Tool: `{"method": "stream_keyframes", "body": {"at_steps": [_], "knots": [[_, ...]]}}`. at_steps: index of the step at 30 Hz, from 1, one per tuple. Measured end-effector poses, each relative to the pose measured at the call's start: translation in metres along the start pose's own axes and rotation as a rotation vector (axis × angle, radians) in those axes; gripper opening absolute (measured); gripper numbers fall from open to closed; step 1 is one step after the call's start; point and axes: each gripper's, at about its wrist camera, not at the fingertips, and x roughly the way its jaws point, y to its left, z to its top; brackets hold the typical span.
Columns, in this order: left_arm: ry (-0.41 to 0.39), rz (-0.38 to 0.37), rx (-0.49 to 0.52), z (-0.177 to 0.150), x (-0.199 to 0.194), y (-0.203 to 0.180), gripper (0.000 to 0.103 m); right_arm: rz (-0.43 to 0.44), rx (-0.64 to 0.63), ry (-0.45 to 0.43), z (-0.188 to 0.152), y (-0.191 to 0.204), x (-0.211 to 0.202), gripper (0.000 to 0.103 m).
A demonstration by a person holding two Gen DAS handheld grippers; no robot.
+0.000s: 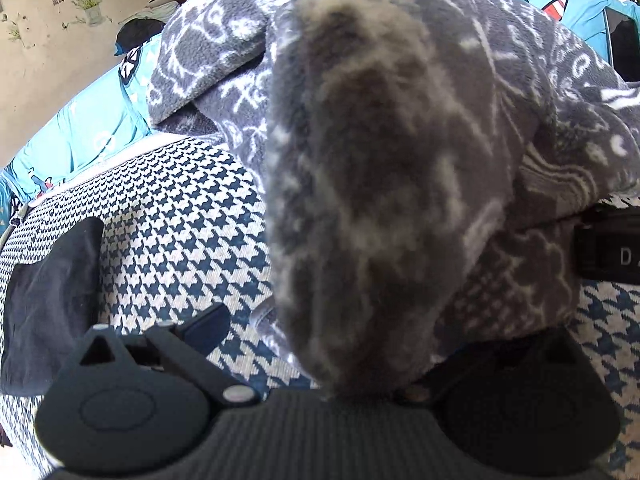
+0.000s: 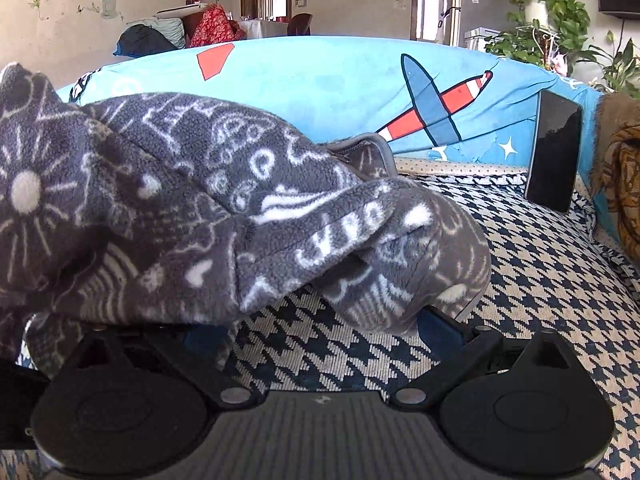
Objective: Fold clothes
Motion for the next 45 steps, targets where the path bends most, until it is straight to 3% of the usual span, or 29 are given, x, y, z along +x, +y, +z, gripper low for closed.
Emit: {"method": "stream_keyframes", "body": {"at_steps": [5, 9, 13, 18, 22, 27, 31, 36, 42, 45], "knots": [[0.025, -0.068, 0.009, -0.016, -0.018, 0.008, 0.103, 0.032, -0.017, 0.057, -0.022, 0.007, -0.001, 0.103], [0.02, -0.09, -0.004, -0.03, -0.035, 0.026, 0.103, -0.027, -0.078, 0.095, -0.03, 0.026, -0.02, 0.102], [0.009, -0.105, -0.018, -0.039, -0.051, 0.045, 0.103, -0.059, 0.055, 0.174, -0.03, 0.029, -0.034, 0.102], [-0.044, -0.072, -0.044, -0.047, -0.069, 0.069, 0.103, -0.009, 0.219, 0.135, -0.049, 0.038, -0.066, 0.102], [-0.057, 0.004, -0.112, -0.045, -0.069, 0.105, 0.103, 0.029, 0.166, 0.049, -0.062, 0.068, -0.091, 0.102], [-0.037, 0.159, -0.159, -0.038, -0.061, 0.146, 0.103, 0.187, 0.014, -0.009, -0.069, 0.123, -0.1, 0.102], [-0.032, 0.196, -0.212, -0.038, -0.06, 0.179, 0.103, 0.265, -0.112, -0.049, -0.069, 0.168, -0.097, 0.102], [0.01, 0.216, -0.272, -0.04, -0.056, 0.21, 0.103, 0.316, -0.067, -0.057, -0.059, 0.202, -0.077, 0.102], [0.03, 0.33, -0.43, 0.004, -0.055, 0.242, 0.103, 0.356, -0.047, -0.049, -0.043, 0.24, -0.053, 0.103], [0.029, 0.444, -0.49, 0.002, -0.057, 0.26, 0.103, 0.379, -0.019, -0.059, -0.036, 0.259, -0.042, 0.103]]}}
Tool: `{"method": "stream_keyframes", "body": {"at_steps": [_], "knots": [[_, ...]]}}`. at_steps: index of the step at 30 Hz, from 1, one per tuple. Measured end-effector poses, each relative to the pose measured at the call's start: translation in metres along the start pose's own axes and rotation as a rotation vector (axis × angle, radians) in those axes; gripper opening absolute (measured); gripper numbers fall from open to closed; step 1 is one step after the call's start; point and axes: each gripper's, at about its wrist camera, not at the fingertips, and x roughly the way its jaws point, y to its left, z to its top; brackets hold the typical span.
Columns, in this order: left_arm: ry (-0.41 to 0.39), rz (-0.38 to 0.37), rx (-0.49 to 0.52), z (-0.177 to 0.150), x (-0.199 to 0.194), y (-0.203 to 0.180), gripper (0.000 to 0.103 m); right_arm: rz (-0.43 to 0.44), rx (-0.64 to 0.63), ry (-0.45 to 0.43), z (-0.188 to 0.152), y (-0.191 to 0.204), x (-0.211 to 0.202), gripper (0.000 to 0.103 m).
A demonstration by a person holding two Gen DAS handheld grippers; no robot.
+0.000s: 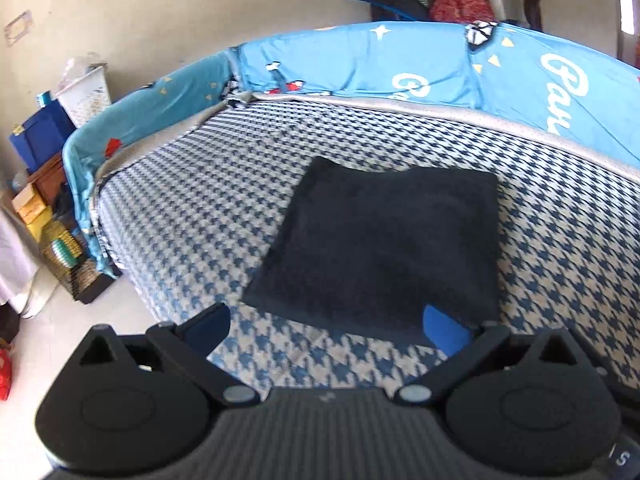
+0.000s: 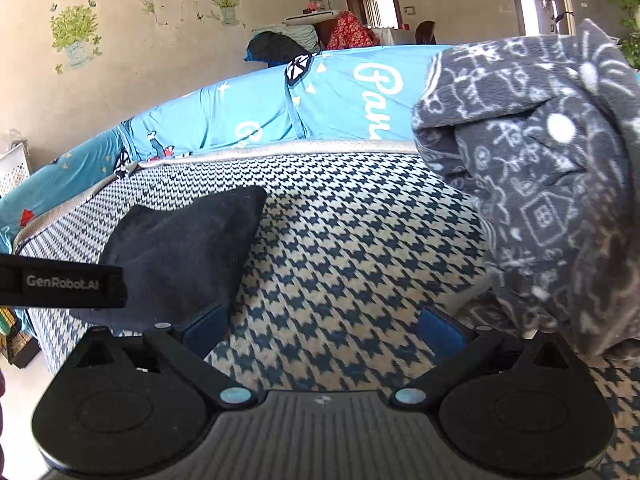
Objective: Fold clothes
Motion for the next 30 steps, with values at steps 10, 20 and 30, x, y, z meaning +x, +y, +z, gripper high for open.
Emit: {"method": "stream_keyframes", "body": {"at_steps": [10, 20, 30], "knots": [[0.017, 0.08, -0.136, -0.018, 0.024, 0.066, 0.103, 0.104, 0.016, -0.047, 0.032, 0.051, 0.089, 0.103], [0.007, 0.074, -0.167, -0.02, 0.017, 0.068, 0.103, 0.16, 0.19, -0.001, 0.039, 0.064, 0.149, 0.103], [0.009, 0.089, -0.173, -0.023, 0.016, 0.064, 0.103, 0.12, 0.105, -0.019, 0.043, 0.077, 0.132, 0.103]]}}
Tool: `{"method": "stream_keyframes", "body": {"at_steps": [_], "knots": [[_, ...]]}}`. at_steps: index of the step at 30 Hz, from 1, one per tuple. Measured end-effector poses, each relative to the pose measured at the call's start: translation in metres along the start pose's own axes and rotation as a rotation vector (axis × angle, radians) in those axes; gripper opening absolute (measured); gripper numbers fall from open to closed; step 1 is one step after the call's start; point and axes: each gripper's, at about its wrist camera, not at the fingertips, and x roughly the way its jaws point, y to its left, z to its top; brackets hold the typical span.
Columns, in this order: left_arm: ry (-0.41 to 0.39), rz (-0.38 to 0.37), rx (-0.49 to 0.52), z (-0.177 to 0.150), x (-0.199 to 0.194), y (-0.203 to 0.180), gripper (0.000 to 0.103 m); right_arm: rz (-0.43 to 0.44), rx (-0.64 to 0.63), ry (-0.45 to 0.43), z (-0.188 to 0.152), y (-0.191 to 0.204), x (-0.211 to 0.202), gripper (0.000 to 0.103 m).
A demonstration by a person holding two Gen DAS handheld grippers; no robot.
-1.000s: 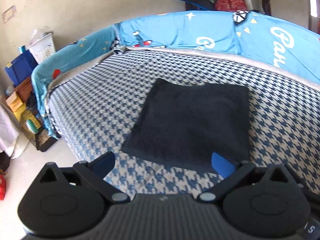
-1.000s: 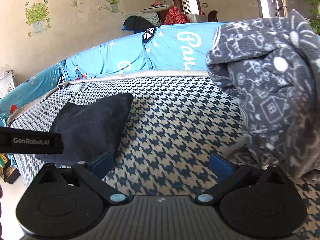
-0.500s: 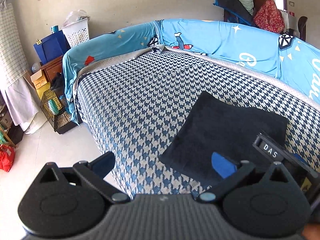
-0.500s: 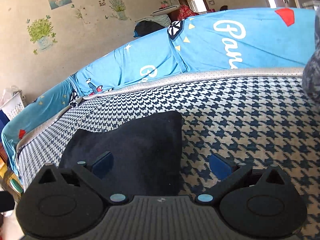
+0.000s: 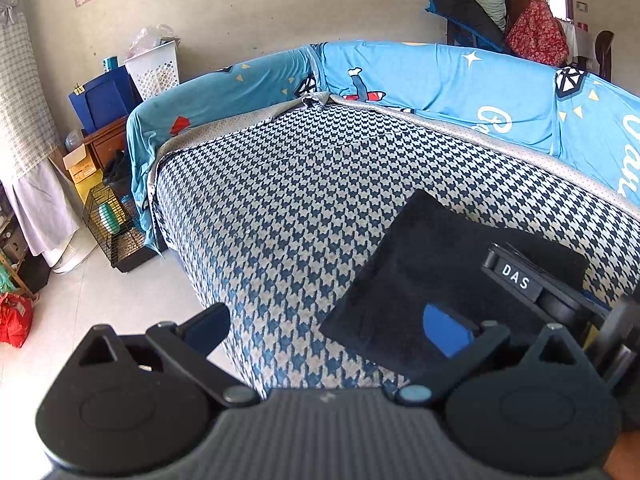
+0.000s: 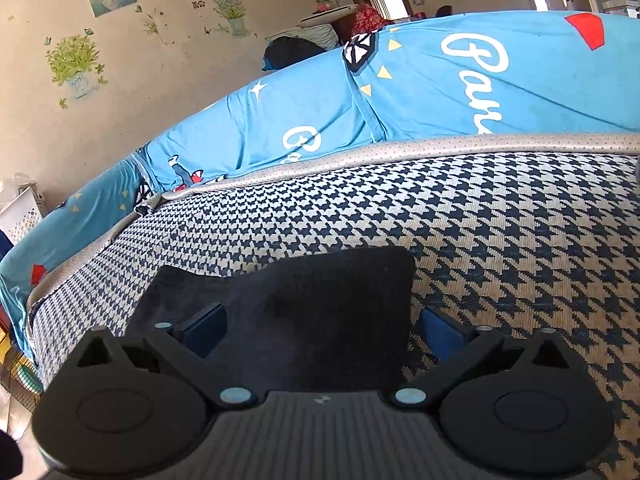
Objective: Fold clothes
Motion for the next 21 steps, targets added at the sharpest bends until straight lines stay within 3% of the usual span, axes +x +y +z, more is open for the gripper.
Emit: {"method": "stream_keyframes", "body": {"at_steps": [10, 16, 21], "knots": [[-0.023, -0.017, 0.02, -0.014, -0.007, -0.007, 0.103, -0.076, -0.023, -0.049, -0.004, -0.026, -0.094, 0.103], [-0.017, -0.07, 0.148, -0.039, -0.007, -0.04, 0.103, -0.155, -0.025, -0.079, -0.011, -0.058, -0.158, 0.103], [-0.011, -0.156, 0.255, -0.072, -0.016, -0.069, 0.103, -0.202, 0.0, -0.094, -0.018, -0.082, -0.202, 0.103]]}}
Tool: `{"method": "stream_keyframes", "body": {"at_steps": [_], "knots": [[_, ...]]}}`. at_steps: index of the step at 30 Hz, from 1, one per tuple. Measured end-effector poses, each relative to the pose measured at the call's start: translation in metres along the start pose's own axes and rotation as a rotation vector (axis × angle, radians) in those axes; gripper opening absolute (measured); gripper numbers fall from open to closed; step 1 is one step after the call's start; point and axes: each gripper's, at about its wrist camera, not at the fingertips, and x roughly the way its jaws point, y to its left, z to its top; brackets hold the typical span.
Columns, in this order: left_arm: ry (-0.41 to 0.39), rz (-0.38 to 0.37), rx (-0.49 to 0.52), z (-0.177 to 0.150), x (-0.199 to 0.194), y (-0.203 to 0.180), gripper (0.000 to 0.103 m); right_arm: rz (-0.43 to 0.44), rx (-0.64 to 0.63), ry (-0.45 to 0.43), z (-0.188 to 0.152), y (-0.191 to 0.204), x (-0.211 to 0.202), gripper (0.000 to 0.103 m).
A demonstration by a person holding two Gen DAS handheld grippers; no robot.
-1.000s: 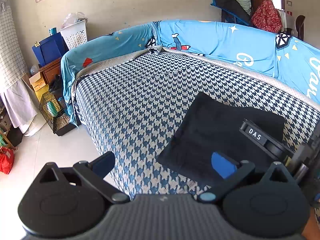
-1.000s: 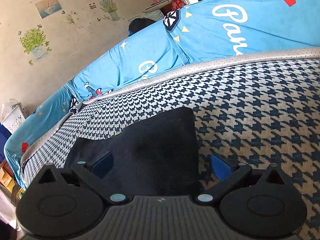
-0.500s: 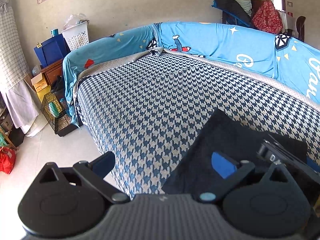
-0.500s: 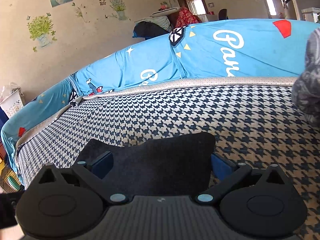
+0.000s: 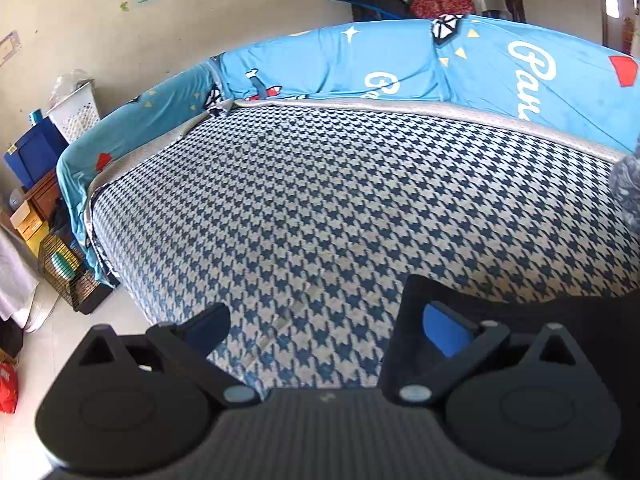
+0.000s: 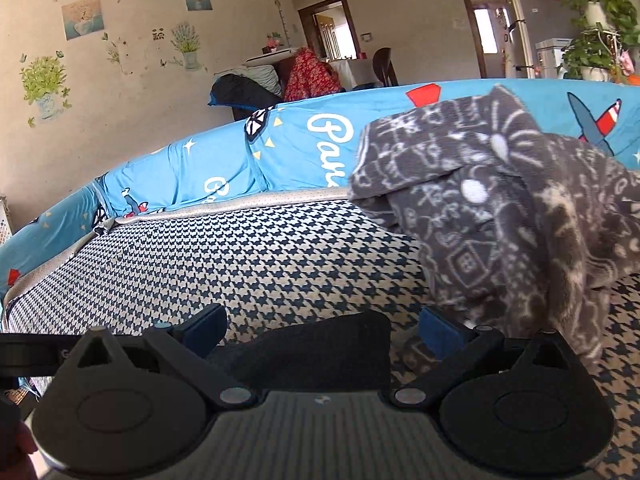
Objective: Fold clothes
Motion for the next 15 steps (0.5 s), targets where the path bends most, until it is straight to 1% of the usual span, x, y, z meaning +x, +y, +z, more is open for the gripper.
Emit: {"method": "stream_keyframes", "body": {"at_steps": [5, 10, 12, 15], "knots": [[-0.048, -0.089, 0.066, -0.006, -0.012, -0.026, 0.103, -0.012, 0.049, -0.025, 0.004, -0.023, -0.034, 0.103], [-0.084, -0.142, 0.142, -0.014, -0.02, -0.046, 0.103, -0.024, 0.086, -0.081, 0.01, -0.045, -0.077, 0.103], [-0.087, -0.154, 0.166, -0.018, -0.023, -0.052, 0.103, -0.041, 0.11, -0.11, 0.016, -0.056, -0.094, 0.103], [-0.093, -0.147, 0.197, -0.023, -0.029, -0.063, 0.103, -0.073, 0.154, -0.168, 0.03, -0.077, -0.124, 0.103]]}}
